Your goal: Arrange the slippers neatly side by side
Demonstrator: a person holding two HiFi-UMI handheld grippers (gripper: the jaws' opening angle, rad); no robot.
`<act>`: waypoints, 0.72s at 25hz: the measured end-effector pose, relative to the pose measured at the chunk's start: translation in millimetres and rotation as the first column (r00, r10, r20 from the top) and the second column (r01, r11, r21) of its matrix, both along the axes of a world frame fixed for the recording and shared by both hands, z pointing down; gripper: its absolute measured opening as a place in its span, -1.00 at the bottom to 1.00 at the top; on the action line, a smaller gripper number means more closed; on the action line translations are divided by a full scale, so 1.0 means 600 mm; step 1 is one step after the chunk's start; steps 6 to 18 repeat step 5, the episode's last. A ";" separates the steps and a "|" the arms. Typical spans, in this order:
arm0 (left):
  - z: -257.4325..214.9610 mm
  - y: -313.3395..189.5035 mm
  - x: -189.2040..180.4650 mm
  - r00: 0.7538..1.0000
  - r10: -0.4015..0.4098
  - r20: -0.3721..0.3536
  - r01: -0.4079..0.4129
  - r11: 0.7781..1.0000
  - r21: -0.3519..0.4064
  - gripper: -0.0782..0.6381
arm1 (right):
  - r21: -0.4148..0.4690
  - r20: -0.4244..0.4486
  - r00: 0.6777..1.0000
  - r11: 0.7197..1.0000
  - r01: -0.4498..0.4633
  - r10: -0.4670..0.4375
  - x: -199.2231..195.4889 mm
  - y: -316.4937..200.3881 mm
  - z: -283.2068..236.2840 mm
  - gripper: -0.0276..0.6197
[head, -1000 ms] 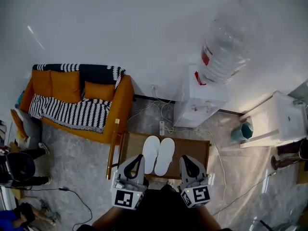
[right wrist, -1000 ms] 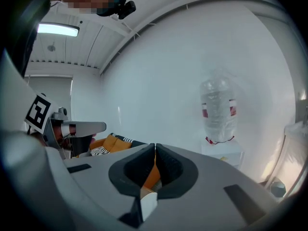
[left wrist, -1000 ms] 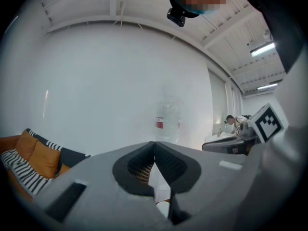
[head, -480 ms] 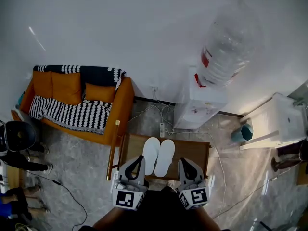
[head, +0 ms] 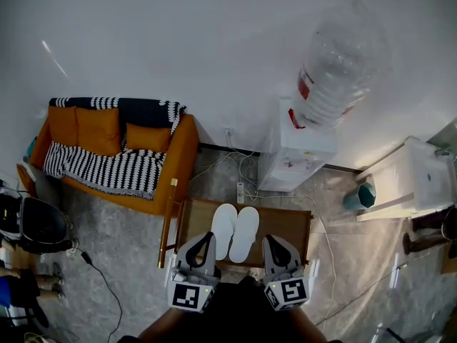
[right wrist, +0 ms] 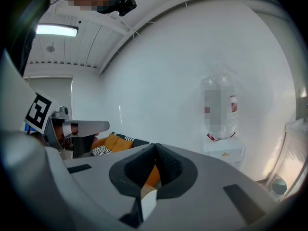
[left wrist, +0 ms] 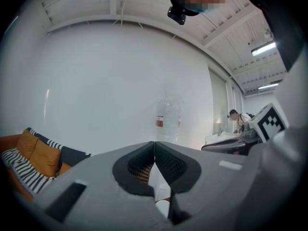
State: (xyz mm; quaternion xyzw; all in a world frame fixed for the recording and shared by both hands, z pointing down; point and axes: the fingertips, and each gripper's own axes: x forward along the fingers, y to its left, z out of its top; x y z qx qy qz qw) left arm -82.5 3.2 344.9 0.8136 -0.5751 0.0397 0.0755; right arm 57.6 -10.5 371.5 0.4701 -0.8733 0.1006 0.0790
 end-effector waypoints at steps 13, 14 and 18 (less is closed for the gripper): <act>0.002 -0.004 0.000 1.000 -0.002 -0.002 0.002 1.000 0.001 -0.73 | -0.006 -0.007 1.000 1.000 0.002 -0.003 -0.001 -0.001 0.003 -0.88; 0.002 -0.004 0.000 1.000 -0.002 -0.002 0.002 1.000 0.001 -0.73 | -0.006 -0.007 1.000 1.000 0.002 -0.003 -0.001 -0.001 0.003 -0.88; 0.002 -0.004 0.000 1.000 -0.002 -0.002 0.002 1.000 0.001 -0.73 | -0.006 -0.007 1.000 1.000 0.002 -0.003 -0.001 -0.001 0.003 -0.88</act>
